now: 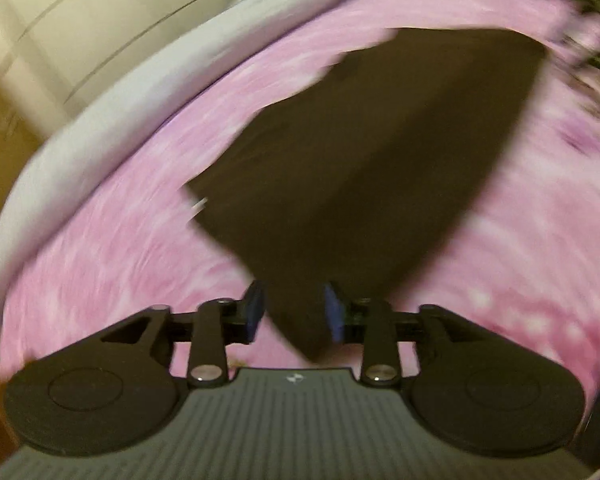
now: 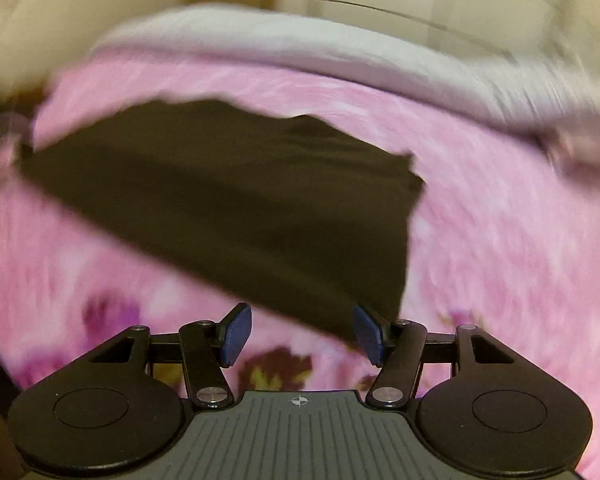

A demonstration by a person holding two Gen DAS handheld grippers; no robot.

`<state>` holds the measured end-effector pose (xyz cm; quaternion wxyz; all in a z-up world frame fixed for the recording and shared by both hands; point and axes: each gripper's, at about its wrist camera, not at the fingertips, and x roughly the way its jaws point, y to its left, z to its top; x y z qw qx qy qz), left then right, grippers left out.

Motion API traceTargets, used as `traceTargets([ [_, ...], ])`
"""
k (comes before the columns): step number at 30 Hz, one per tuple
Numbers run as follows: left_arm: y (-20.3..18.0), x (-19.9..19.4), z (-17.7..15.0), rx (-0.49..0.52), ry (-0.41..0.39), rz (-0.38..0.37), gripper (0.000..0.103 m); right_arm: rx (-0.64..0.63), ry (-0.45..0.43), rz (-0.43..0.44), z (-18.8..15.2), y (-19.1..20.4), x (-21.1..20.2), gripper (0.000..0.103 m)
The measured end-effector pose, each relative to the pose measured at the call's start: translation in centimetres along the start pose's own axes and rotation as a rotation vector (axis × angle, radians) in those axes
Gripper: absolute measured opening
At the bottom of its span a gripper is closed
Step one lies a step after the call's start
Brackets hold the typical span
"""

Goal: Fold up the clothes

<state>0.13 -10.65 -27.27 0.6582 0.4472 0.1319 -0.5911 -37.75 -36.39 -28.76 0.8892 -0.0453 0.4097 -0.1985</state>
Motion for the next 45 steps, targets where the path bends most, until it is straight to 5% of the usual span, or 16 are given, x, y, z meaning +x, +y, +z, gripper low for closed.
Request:
traceTargets([
  [6,-6.0,2.1,-1.4,0.45,0.039,0.105,0.039,-0.423,0.023,-0.114,-1.4,5.1,1.5,0.06],
  [12,-6.1,6.9,-1.8,0.606,0.042,0.272,0.032,-0.72,-0.012,-0.225,-2.4,6.8,4.1,0.067],
  [19,-5.2,6.7,-0.5,0.524,0.042,0.222,0.011,-0.815,0.004,-0.291,-1.8,5.5,6.4,0.072],
  [20,-5.5,6.0,-0.3,0.52,0.039,0.21,0.01,-0.828,0.008,-0.297,-1.8,5.4,6.6,0.069],
  [23,-6.1,4.0,0.5,0.509,0.029,0.174,0.005,-0.868,0.018,-0.318,-2.0,4.8,7.5,0.006],
  [30,-7.7,-0.7,2.2,0.483,0.006,0.089,0.002,-0.832,0.019,-0.333,-4.9,1.0,2.8,0.004],
  [37,-18.7,-5.9,3.3,0.567,-0.078,-0.094,0.002,-0.718,0.154,-0.443,-10.2,-5.9,-1.4,0.0],
  [41,-21.0,-6.2,2.5,0.552,-0.08,-0.111,0.003,-0.61,0.188,-0.447,-13.2,-7.3,-3.9,0.0],
  [45,-19.5,-6.1,1.0,0.607,-0.048,-0.004,0.004,-0.512,0.121,-0.405,-12.0,-4.8,-5.3,0.0],
])
